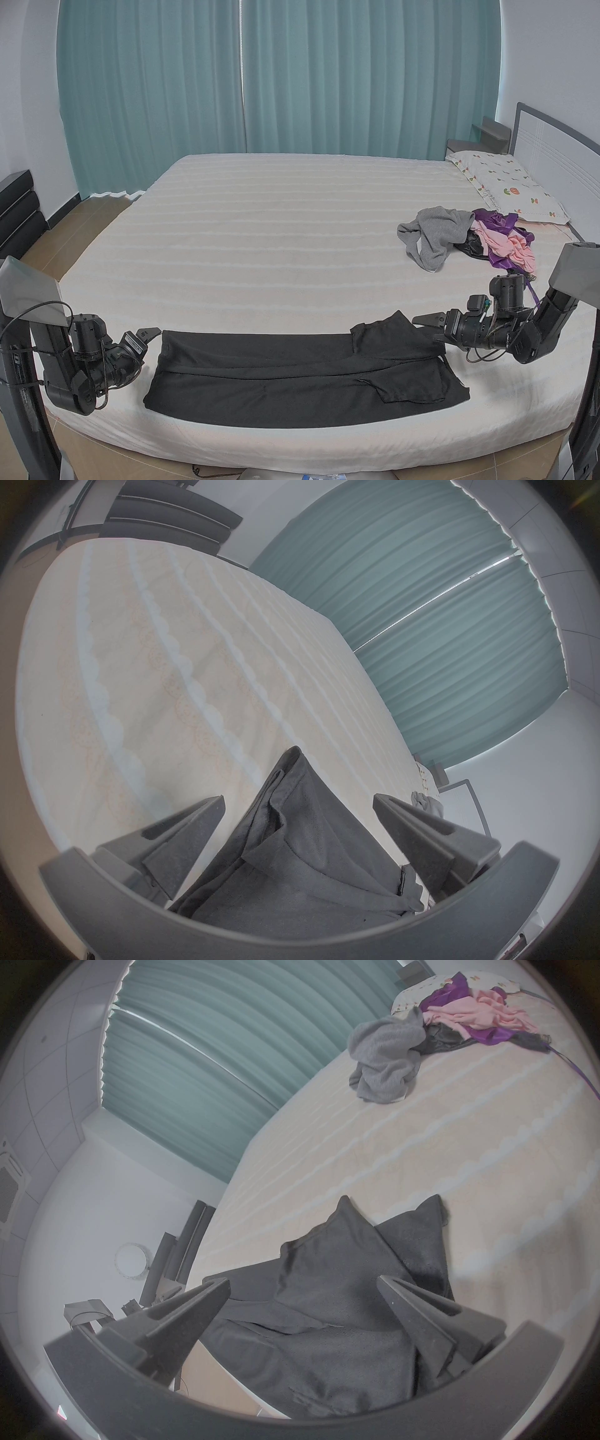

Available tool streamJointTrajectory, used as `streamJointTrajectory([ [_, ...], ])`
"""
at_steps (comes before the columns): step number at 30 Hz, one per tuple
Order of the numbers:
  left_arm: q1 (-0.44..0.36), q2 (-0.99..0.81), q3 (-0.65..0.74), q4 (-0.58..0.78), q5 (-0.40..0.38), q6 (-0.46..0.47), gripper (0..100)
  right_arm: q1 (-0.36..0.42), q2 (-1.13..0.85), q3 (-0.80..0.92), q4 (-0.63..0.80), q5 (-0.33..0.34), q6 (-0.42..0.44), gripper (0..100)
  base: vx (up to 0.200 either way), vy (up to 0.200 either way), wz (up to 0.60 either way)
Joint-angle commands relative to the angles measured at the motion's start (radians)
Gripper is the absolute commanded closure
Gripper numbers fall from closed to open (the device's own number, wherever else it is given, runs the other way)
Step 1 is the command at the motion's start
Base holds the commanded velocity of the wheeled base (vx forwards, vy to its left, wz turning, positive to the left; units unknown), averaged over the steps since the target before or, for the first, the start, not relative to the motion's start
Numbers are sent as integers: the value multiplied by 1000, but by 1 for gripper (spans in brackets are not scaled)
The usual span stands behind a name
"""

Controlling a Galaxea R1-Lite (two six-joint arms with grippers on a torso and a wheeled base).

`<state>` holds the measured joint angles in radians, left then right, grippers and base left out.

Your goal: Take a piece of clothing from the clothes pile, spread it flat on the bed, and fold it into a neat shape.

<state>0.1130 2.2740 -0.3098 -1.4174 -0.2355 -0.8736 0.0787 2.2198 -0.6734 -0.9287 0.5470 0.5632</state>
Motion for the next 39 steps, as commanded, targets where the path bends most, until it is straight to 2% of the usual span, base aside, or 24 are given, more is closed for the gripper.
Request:
streamJointTrajectory([
  [1, 1, 12, 1, -1, -1, 2, 0, 15, 64, -84, 50, 1, -28, 0, 0, 0, 0],
  [8, 1, 15, 1, -1, -1, 2, 0, 13, 109, -230, 212, -12, -77, 0, 0, 0, 0],
  [9, 1, 15, 1, -1, -1, 2, 0, 13, 129, -258, 237, -32, -101, 0, 0, 0, 0],
  [12, 1, 15, 1, -1, -1, 2, 0, 12, 162, -278, 249, -64, -138, 0, 0, 0, 0],
  [18, 1, 15, 1, -1, -1, 2, 0, 7, 176, -291, 283, -65, -149, 0, 0, 0, 0],
  [19, 1, 15, 1, -1, -1, 2, 0, 7, 176, -291, 289, -65, -155, 100, 0, 0, 0],
  [31, 1, 15, 0, -1, -1, 2, 0, -8, 100, -222, 291, -58, -187, 100, 0, 0, 0],
  [39, 1, 15, 0, -1, -1, 2, 0, -56, 41, -140, 283, -45, -186, 100, 0, 0, 0],
])
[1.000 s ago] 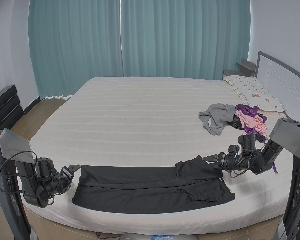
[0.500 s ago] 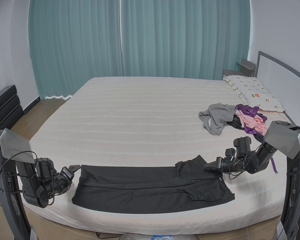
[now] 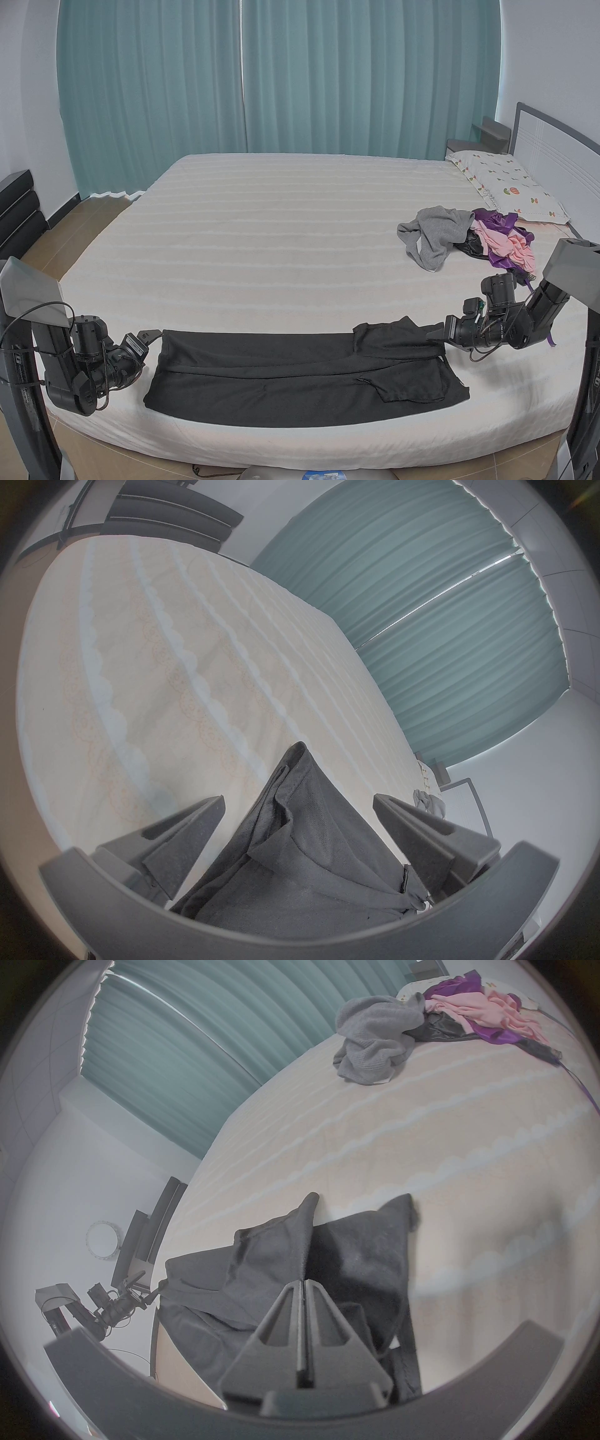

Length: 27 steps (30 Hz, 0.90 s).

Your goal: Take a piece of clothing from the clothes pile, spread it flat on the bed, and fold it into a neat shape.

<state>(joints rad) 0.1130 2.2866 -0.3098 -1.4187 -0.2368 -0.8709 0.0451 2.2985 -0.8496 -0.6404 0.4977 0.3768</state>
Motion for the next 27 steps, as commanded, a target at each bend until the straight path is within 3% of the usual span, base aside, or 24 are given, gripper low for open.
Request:
streamJointTrajectory([
  [1, 1, 2, 1, 0, -1, 0, 0, -27, -37, 44, -5, 5, -1, 100, 0, 0, 0],
  [20, 1, -2, 1, 0, -1, 0, 0, -47, -122, 155, -12, 42, -18, 100, 0, 0, 0],
  [27, -3, -16, 23, 0, -1, -2, 0, -50, -119, 218, -12, 32, -85, 100, 0, 0, 0],
])
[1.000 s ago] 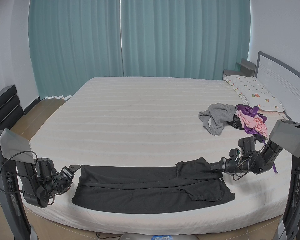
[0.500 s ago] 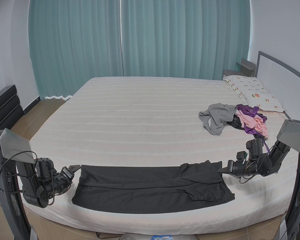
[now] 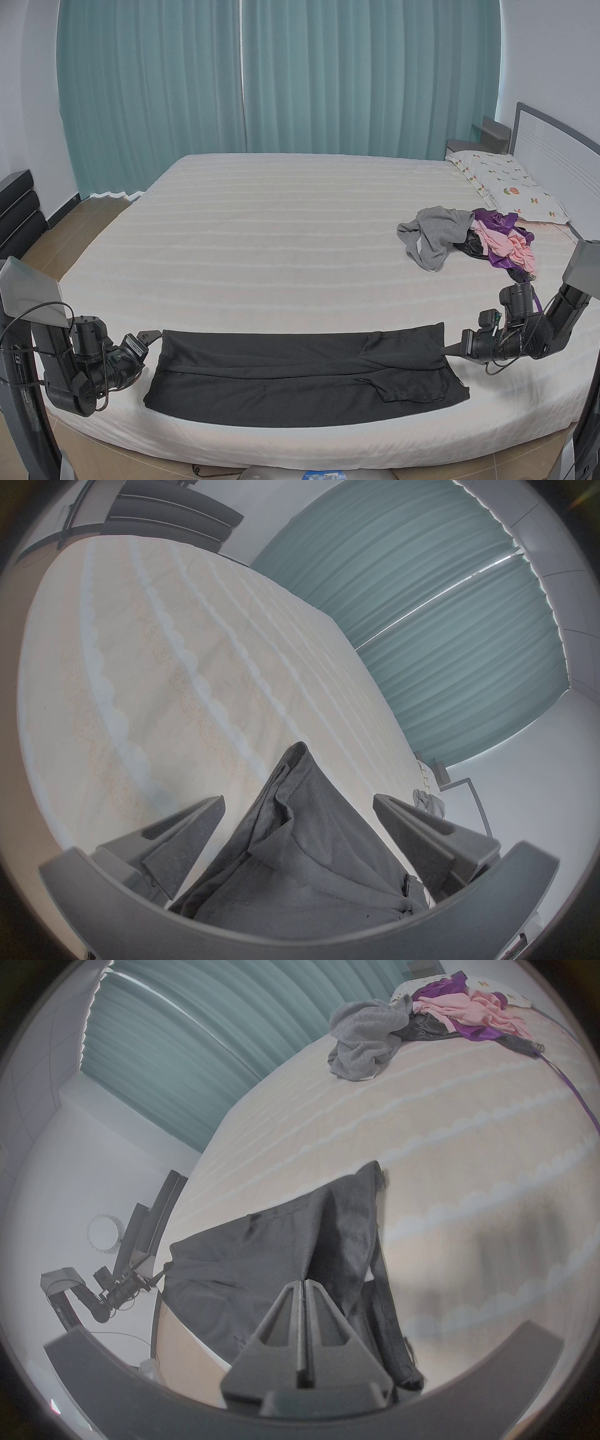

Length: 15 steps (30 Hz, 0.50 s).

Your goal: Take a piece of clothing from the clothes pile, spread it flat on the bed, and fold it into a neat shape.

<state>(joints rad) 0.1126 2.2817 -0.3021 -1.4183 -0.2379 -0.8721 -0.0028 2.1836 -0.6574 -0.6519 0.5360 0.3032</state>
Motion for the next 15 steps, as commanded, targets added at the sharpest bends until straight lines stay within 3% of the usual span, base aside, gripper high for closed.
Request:
streamJointTrajectory([
  [1, -10, -18, 18, -1, 0, -1, 0, -2, -5, 25, 0, -7, -9, 0, 0, 0, 0],
  [8, -67, -47, 41, 10, 3, 5, 0, 14, -114, 68, 12, -21, 86, 0, 0, 0, 0],
  [11, -93, -44, 35, 12, 12, 8, 0, 61, -183, 119, 8, -116, 218, 0, 0, 0, 0],
  [15, -100, -44, 32, 12, 15, 12, 0, 75, -203, 150, 2, -145, 274, 0, 0, 0, 0],
])
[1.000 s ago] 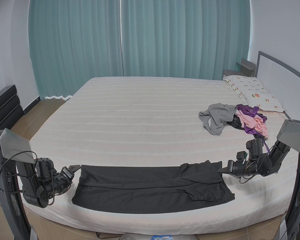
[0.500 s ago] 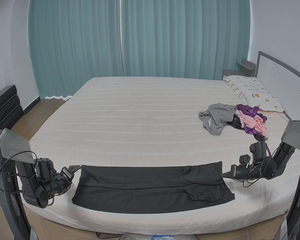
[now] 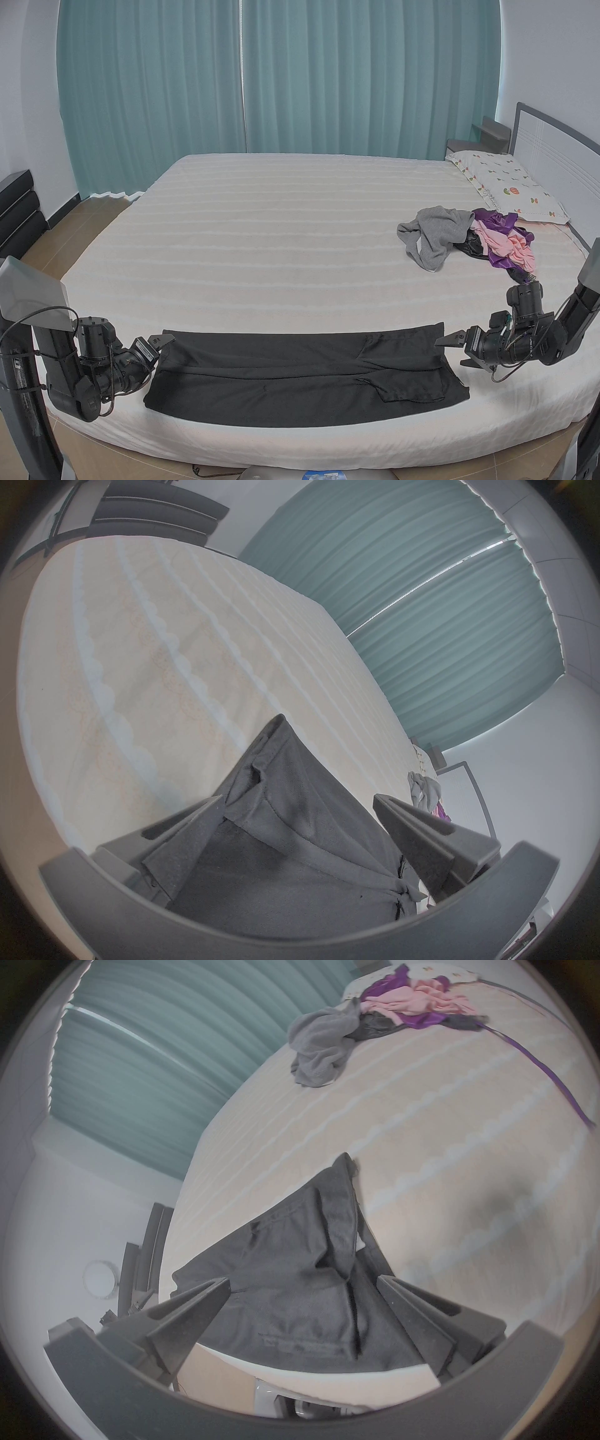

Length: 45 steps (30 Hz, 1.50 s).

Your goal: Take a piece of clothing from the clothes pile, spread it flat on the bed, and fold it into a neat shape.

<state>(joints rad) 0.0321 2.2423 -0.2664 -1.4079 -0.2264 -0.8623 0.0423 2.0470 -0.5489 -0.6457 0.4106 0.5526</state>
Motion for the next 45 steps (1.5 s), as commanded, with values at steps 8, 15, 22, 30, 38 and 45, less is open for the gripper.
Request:
streamJointTrajectory([
  [8, -35, 13, -31, 27, 67, 63, 0, 36, -67, 75, -6, -24, 79, 0, 0, 0, 0],
  [15, -58, 54, -106, 110, 130, 72, 0, 62, -90, 76, 1, -62, 144, 0, 0, 0, 0],
  [22, -63, 80, -146, 144, 186, 101, 100, 87, -71, 78, 5, -104, 178, 0, 0, 0, 0],
  [30, -74, 42, -128, 132, 229, 101, 100, 215, -57, 55, -3, -250, 290, 0, 0, 0, 0],
  [38, -81, 20, -139, 132, 242, 92, 100, 217, 24, 7, 3, -270, 299, 0, 0, 0, 0],
  [45, -83, 25, -140, 130, 242, 91, 100, 217, 74, -46, 5, -280, 302, 0, 0, 0, 0],
])
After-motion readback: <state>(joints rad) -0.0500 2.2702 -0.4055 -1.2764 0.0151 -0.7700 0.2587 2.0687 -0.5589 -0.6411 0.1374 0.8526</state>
